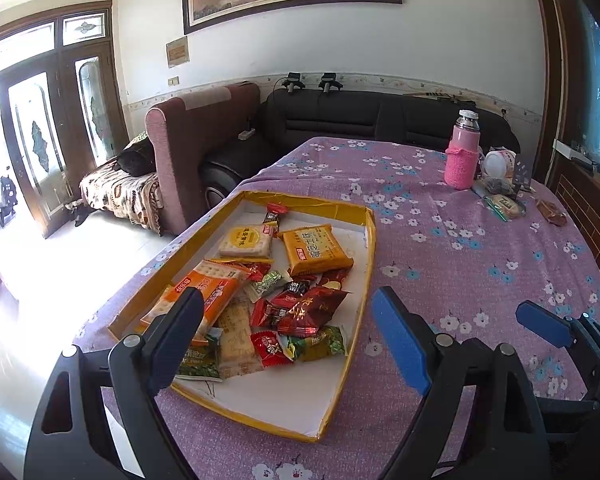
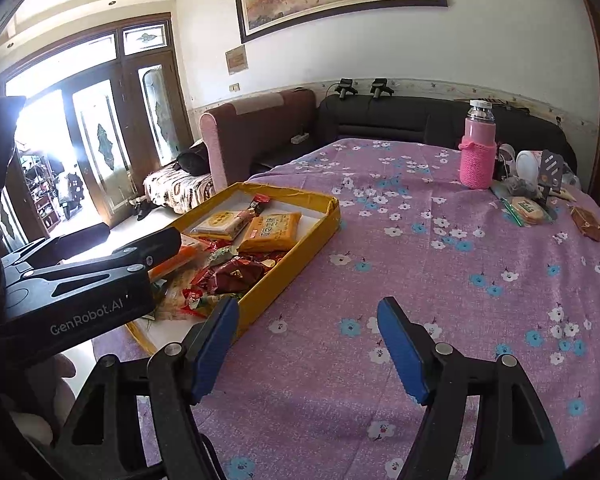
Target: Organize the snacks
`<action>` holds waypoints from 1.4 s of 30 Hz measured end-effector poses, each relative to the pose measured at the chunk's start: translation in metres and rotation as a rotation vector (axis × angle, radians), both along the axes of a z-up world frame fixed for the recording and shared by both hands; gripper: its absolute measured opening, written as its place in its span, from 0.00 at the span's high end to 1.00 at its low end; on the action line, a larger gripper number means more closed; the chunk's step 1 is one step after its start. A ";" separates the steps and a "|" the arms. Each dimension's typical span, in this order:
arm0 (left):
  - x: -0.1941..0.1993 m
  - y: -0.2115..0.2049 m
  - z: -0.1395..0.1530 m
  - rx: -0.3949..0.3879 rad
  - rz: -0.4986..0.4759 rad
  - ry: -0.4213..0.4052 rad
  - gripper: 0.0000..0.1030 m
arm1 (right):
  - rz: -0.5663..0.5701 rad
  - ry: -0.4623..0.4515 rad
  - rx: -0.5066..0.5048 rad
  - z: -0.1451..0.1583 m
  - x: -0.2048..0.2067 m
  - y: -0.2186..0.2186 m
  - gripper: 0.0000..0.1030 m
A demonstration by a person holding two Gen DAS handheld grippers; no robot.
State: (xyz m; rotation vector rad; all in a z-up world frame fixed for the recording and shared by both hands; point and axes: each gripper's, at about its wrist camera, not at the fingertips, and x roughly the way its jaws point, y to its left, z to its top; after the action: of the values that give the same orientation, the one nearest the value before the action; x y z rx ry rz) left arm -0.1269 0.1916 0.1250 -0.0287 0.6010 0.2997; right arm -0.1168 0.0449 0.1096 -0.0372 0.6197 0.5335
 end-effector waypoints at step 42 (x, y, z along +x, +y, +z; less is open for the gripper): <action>-0.022 0.008 -0.001 -0.097 0.013 -0.077 0.15 | 0.060 -0.036 -0.018 0.004 -0.023 0.004 0.27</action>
State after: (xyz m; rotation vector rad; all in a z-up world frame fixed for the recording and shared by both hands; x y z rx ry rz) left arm -0.1485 0.1997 0.1239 -0.1372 0.5389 0.2805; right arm -0.1399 0.0488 0.1137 -0.0825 0.5892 0.5846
